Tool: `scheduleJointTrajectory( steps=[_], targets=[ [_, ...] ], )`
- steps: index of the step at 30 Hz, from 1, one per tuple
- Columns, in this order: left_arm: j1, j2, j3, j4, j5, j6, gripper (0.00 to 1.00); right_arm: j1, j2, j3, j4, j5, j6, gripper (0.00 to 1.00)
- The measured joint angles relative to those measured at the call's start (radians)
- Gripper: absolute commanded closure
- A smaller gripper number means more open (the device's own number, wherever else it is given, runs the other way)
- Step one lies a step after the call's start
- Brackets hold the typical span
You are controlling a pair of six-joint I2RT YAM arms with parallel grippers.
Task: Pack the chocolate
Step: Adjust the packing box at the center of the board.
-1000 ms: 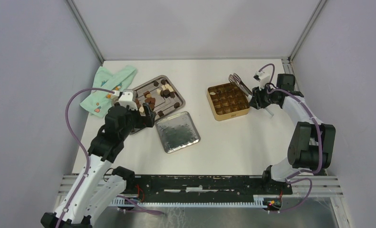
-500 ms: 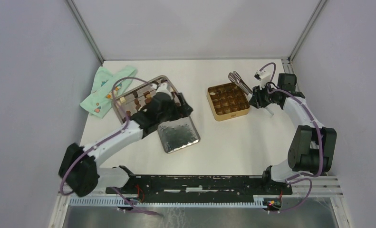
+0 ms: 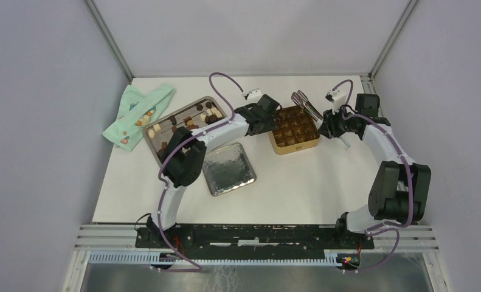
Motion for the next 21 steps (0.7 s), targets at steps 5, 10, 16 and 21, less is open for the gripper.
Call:
scheduleJointTrajectory(
  steps=[5,10,16,21],
  targets=[
    [-0.004,0.099,0.087,-0.036,0.001,-0.002,0.37,0.0,-0.003,0.0,0.0,-0.008,-0.001,0.61],
    [-0.004,0.12,0.124,-0.04,0.002,-0.002,0.39,0.004,-0.003,0.0,0.0,-0.01,-0.001,0.61],
    [-0.004,0.162,0.173,-0.038,0.0,-0.003,0.49,0.007,-0.003,0.0,-0.001,-0.01,-0.001,0.61],
    [-0.004,0.215,0.193,-0.04,-0.015,-0.009,0.67,0.007,-0.003,0.0,-0.001,-0.01,-0.002,0.61]
  ],
)
